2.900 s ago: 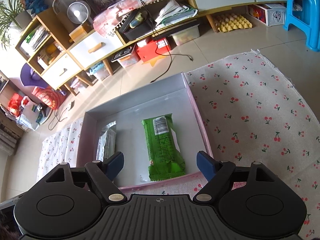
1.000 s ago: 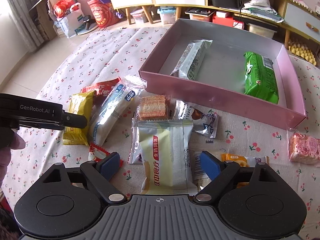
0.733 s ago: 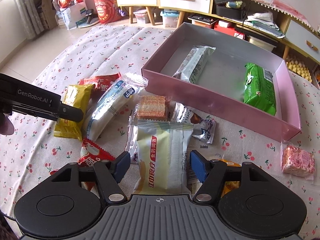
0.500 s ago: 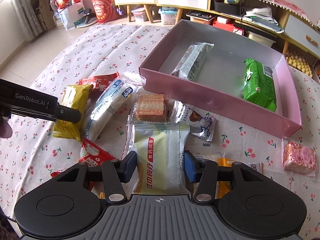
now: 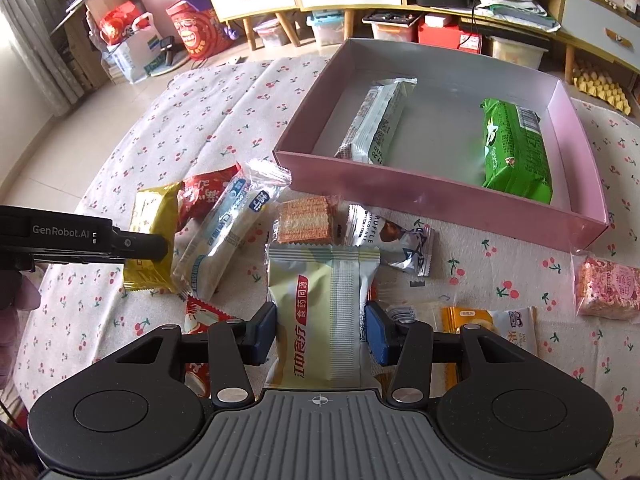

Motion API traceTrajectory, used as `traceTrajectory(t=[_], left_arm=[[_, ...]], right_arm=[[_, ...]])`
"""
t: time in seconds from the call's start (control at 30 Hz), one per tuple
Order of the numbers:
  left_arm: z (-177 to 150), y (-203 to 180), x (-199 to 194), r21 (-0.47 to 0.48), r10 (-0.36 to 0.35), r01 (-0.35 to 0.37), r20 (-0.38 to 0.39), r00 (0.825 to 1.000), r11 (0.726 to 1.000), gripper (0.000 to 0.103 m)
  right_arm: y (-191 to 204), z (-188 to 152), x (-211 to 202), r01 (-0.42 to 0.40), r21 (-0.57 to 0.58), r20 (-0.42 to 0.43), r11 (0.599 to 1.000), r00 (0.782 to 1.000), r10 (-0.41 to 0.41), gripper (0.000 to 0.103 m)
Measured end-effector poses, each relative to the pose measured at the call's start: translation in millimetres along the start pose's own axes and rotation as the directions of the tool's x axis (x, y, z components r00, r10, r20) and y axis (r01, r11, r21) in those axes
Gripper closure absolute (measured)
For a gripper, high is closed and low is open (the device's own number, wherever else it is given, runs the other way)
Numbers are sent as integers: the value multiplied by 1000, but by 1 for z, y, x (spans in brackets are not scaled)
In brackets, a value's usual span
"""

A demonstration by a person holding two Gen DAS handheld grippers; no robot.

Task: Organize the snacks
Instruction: 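Carry both packets into the pink box and open both grippers beside the earlier snacks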

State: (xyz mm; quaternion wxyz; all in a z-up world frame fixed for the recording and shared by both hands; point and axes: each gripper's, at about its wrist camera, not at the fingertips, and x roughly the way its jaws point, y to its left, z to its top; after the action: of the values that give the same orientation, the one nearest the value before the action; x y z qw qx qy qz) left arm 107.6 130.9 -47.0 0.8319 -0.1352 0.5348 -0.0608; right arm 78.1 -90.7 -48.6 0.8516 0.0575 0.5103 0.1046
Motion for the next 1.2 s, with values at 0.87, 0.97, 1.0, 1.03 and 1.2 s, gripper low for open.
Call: traceTrajectory(t=[0.87,0.97,1.0,1.03,1.2], left_arm=[[10,-26,-7,-25,-137,138,10,990,990,60],[13,-33,-5,-23,-151,151,13,988,988,60],[14,-36,-5,-22,-155,155,17,988,988,60],[15,-39,-4,-21,-160,161,19,987,987,60],[20,-54,0,-33,-203,204,33,979,978,60]], right_arm=[[-62,29,-50,-125,266,97,956,990,102,58],[-79,34,-57,-119,307,128,944,988,83,57],[-84,35,-59,-116,321,136,940,988,76,58],[-90,36,-60,-113,337,144,935,987,67,57],[-115,41,-64,-96,406,174,909,984,26,58]])
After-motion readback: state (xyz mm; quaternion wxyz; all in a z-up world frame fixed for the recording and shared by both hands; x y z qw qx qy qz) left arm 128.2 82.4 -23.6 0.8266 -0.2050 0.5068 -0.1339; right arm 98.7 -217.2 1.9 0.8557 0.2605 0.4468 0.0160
